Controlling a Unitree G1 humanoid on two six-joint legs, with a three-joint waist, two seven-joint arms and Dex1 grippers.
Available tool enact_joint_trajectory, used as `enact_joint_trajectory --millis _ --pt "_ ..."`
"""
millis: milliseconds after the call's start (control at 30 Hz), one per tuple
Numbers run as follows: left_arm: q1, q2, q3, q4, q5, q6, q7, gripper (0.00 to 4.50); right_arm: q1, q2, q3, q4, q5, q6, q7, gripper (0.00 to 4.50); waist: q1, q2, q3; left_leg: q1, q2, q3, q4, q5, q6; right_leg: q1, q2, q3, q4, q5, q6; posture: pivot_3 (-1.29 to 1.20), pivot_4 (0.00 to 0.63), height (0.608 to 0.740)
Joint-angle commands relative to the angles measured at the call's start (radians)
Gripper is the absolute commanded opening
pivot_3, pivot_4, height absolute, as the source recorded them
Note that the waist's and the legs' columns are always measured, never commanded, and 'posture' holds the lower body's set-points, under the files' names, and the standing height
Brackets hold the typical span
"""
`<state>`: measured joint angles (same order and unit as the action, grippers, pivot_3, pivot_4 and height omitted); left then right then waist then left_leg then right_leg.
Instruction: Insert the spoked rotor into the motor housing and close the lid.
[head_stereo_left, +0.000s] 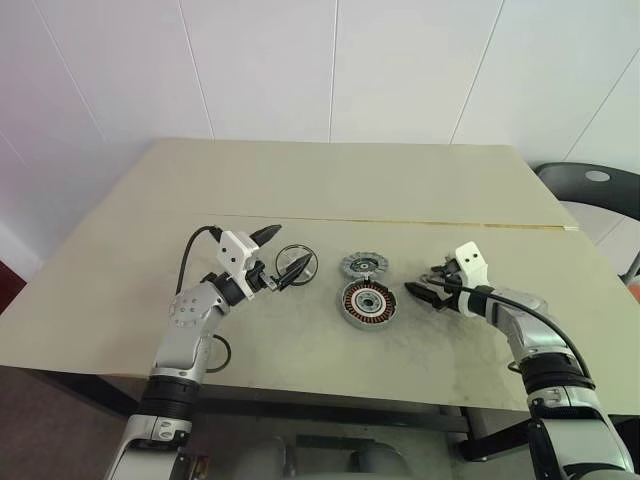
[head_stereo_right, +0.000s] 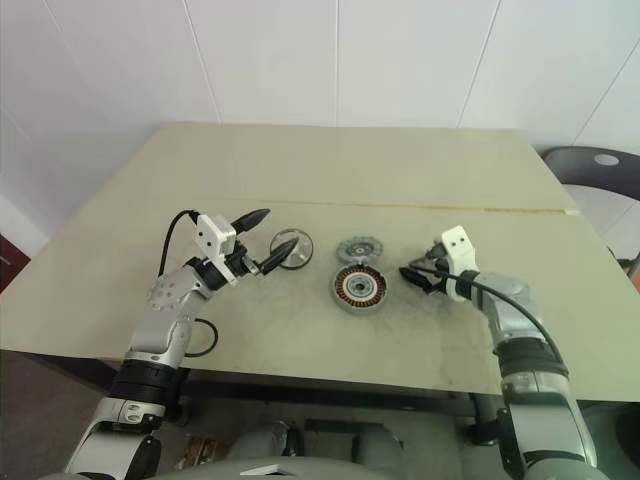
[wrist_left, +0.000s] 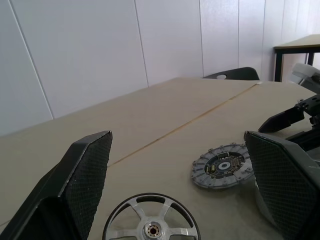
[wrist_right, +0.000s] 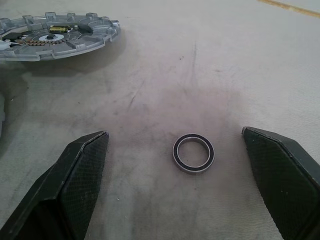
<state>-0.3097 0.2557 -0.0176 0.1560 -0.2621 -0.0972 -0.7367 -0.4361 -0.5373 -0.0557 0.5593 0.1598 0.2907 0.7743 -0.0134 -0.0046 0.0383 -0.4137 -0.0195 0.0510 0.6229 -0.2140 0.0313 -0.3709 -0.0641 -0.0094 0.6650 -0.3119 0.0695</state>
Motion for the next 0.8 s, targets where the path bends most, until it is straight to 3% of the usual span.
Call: enact_joint_trajectory --millis 33,400,633,800 --pt "-0.019 0.003 -0.002 -0.014 0.005 -0.021 0.002 4.5 0.015 0.008 0.011 0.015 -0.004 0.011 0.011 3.95 0.0 0.0 0.0 0.0 0.0 0.0 0.0 0.0 0.0 0.0 0.0 0.0 0.0 0.0 0.0 0.0 0.0 0.74" --pt "-0.017 0.012 0.008 -0.02 -0.009 0.002 -0.015 4.5 -0.003 0.024 -0.007 -0.01 0.023 0.061 0.012 0.68 -0.001 0.0 0.0 0.002 0.0 0.0 0.0 0.0 0.0 0.002 0.0 0.0 0.0 -0.001 -0.002 0.0 0.0 0.74" --pt "0.007 0.03 0.01 -0.051 -0.065 0.063 -0.065 4.5 0.002 0.073 -0.086 -0.25 0.19 0.087 0.081 0.67 -0.004 0.001 0.001 0.002 0.0 0.0 -0.001 0.0 0.0 0.001 0.0 0.0 0.0 0.0 0.0 0.0 0.0 0.74" --pt "0.036 0.048 -0.011 -0.088 -0.099 0.144 -0.12 4.5 0.016 0.084 -0.037 -0.433 0.256 0.184 0.101 0.67 0.002 0.001 0.001 -0.001 0.0 0.0 -0.001 0.0 0.0 -0.002 0.0 0.0 -0.001 0.001 0.001 0.0 0.0 0.74"
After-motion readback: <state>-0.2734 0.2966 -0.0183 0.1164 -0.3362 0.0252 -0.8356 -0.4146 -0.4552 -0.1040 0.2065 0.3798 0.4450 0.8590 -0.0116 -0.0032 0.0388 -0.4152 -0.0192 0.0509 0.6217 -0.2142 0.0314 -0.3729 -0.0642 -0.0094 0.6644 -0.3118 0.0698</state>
